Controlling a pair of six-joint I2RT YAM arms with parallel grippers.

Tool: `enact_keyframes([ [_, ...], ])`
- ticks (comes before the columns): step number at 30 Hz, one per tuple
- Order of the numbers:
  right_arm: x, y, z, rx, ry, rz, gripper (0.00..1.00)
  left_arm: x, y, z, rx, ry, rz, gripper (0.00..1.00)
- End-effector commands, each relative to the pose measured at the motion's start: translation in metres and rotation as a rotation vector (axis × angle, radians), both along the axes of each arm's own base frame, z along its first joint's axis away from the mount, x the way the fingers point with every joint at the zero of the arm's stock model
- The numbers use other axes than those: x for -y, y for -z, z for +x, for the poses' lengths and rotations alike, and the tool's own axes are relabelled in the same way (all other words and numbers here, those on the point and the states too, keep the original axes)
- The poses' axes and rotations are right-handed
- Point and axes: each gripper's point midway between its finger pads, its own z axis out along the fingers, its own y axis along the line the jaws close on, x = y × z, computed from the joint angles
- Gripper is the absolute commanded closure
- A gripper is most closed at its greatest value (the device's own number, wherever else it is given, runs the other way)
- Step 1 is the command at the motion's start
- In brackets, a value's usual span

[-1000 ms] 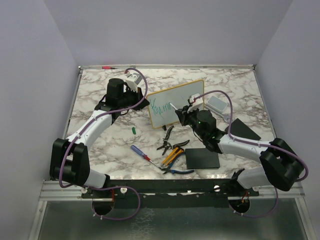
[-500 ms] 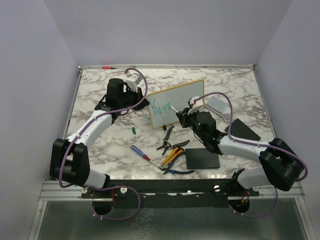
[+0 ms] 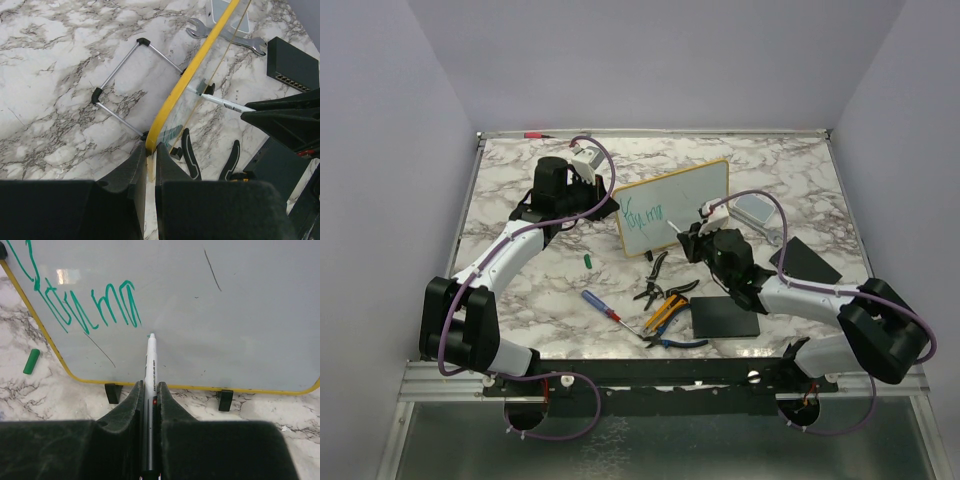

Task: Write a sentence on the whiteboard
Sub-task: Write on the whiteboard at the whiteboard stand.

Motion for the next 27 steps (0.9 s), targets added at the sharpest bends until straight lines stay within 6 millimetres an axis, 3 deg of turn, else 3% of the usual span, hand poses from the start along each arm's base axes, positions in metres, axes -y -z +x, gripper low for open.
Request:
enact_keyframes([
  [1, 0.008, -0.032, 0.009, 0.073, 0.053, 0.025, 0.99, -0.001, -0.011, 0.001, 0.039, -0.003, 0.01, 0.96],
  [7, 0.008, -0.056, 0.005, 0.116, 0.035, 0.06, 0.99, -0.001, -0.012, 0.0, 0.042, -0.002, 0.009, 0.96],
  [27, -0.014, -0.044, 0.014, 0.098, -0.023, 0.046, 0.99, -0.001, -0.013, 0.0, 0.045, -0.002, 0.009, 0.96],
])
